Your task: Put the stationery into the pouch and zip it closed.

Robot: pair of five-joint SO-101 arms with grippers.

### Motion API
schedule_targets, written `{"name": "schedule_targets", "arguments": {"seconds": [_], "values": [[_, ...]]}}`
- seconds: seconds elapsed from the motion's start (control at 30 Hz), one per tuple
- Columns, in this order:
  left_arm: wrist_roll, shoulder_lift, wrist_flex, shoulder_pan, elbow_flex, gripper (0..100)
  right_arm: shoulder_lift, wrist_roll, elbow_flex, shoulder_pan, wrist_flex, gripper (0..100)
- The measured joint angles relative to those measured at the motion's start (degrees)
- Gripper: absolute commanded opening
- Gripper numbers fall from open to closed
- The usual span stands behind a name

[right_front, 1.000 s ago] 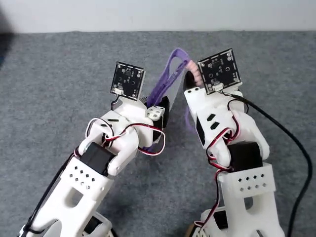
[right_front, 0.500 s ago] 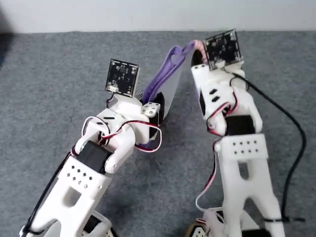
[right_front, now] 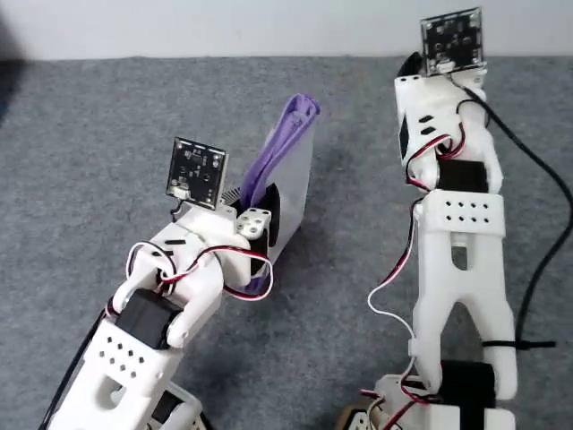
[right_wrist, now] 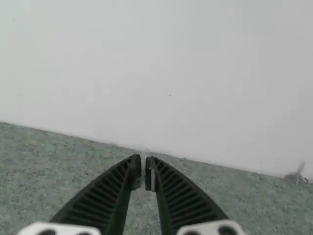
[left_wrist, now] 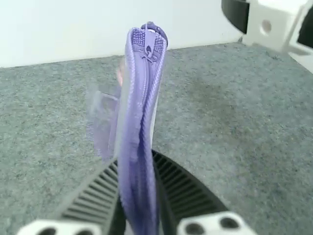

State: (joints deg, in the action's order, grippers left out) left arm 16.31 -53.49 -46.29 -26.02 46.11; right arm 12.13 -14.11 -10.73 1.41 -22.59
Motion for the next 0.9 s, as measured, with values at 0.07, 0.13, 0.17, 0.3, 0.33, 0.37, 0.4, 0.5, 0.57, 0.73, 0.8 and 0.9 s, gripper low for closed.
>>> {"name": "schedule_targets", "arguments": {"seconds": [0.07, 0.13, 0.17, 0.3, 0.33, 0.37, 0.4, 0.5, 0.57, 0.73, 0.8, 0.9], "values": [[0.0, 0.0, 0.0, 0.0, 0.0, 1, 0.0, 0.0, 0.0, -0.7, -0.44, 0.7], [0.0, 0.0, 0.0, 0.09, 0.0, 1, 0.26, 0.0, 0.0, -1.32, -2.64, 0.8], [0.0, 0.0, 0.0, 0.0, 0.0, 1, 0.88, 0.0, 0.0, -1.49, -4.22, 0.9], [0.0, 0.0, 0.0, 0.35, 0.0, 1, 5.01, 0.0, 0.0, -2.73, -13.63, 0.9], [0.0, 0.0, 0.0, 0.35, 0.0, 1, 5.89, 0.0, 0.0, -3.08, -16.62, 0.9], [0.0, 0.0, 0.0, 0.26, 0.0, 1, 6.59, 0.0, 0.0, -3.16, -19.52, 0.9], [0.0, -0.18, -0.09, 0.26, 0.0, 1, 7.21, 0.0, 0.0, -3.43, -22.24, 0.9], [-0.35, -0.79, -2.11, 0.26, 0.0, 1, 8.18, 0.09, 0.0, -5.19, -28.31, 0.9], [-2.2, -1.41, -5.27, 0.26, -0.26, 1, 8.35, 0.09, 0.0, -6.15, -30.07, 0.9], [-10.46, -1.93, -10.29, 5.71, -2.11, 1, 8.35, 0.09, 0.0, -7.47, -31.12, 0.9], [-14.68, -1.93, -10.2, 8.18, -2.2, 1, 8.35, 0.26, 0.0, -8.53, -31.65, 0.9], [-20.66, -1.85, -8.7, 11.69, -2.11, 1, 8.44, 1.49, 0.0, -10.29, -33.49, 0.9]]}}
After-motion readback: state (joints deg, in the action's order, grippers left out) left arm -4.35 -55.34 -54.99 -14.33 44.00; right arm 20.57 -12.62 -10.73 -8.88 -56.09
